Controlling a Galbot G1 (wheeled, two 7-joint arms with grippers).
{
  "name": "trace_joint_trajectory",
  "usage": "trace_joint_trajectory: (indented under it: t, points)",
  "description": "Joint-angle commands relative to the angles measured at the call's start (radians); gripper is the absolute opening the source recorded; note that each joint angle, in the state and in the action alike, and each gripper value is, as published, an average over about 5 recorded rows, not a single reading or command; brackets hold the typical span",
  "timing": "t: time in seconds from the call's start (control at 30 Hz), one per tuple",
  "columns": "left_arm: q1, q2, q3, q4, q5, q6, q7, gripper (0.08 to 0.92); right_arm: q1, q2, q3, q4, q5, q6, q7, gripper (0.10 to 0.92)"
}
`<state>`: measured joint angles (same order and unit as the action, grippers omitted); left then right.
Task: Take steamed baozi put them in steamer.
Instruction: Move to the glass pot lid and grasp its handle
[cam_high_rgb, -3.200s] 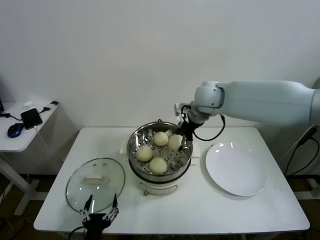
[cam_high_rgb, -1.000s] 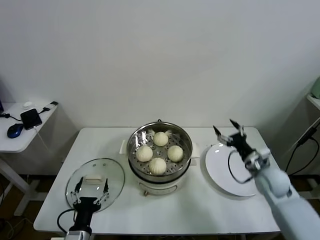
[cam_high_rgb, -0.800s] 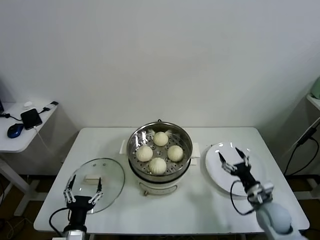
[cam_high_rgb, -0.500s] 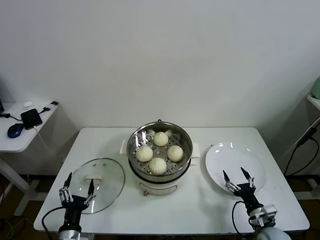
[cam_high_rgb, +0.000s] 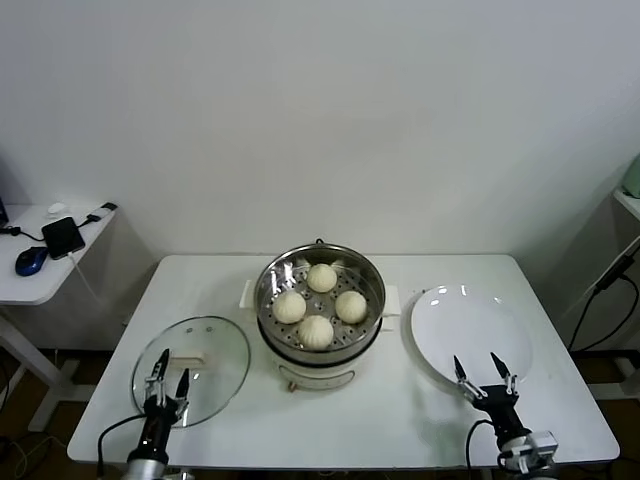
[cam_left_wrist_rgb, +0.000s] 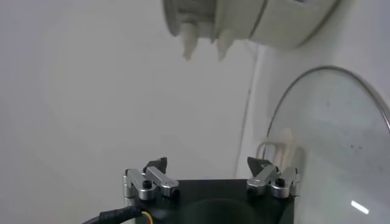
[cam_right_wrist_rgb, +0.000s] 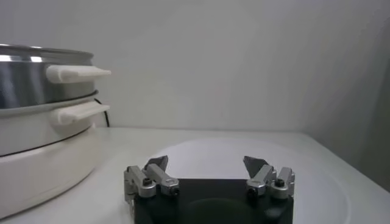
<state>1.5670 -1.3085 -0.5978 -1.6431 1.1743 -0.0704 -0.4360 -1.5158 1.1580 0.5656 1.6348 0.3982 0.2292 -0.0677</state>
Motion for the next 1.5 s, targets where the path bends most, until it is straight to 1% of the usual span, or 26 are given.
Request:
trace_joint_trajectory:
  t: [0.03, 0.23, 0.43, 0.7, 0.8, 1.33, 1.43, 1.5]
  points:
    - [-0.084, -0.003, 0.003, 0.124, 0.200, 0.023, -0.038, 0.823, -0.025, 0.017, 0.013, 0.005, -0.008, 0.011, 0.016, 0.823]
    - [-0.142, -0.015, 0.008, 0.172, 0.216, 0.055, -0.046, 0.823, -0.029, 0.021, 0.015, 0.017, -0.009, 0.013, 0.019, 0.823]
    - [-0.191, -0.011, 0.015, 0.231, 0.228, 0.081, -0.044, 0.823, -0.028, 0.023, 0.014, 0.020, -0.011, 0.016, 0.024, 0.823]
    - [-0.220, -0.001, 0.012, 0.251, 0.212, 0.110, -0.039, 0.811, -0.020, 0.027, 0.002, 0.004, -0.017, 0.019, 0.023, 0.823]
    - [-0.218, -0.003, 0.015, 0.254, 0.208, 0.112, -0.033, 0.750, -0.015, 0.026, -0.001, -0.001, -0.018, 0.019, 0.024, 0.823]
    - [-0.236, -0.038, 0.022, 0.299, 0.195, 0.122, -0.041, 0.282, 0.006, 0.025, -0.033, 0.001, -0.039, 0.016, 0.054, 0.823]
    - [-0.227, -0.038, 0.021, 0.275, 0.180, 0.125, -0.030, 0.198, 0.002, 0.024, -0.030, 0.008, -0.040, 0.015, 0.056, 0.823]
    - [-0.209, -0.031, 0.022, 0.226, 0.147, 0.135, -0.005, 0.158, 0.000, 0.023, -0.028, 0.012, -0.040, 0.015, 0.057, 0.823]
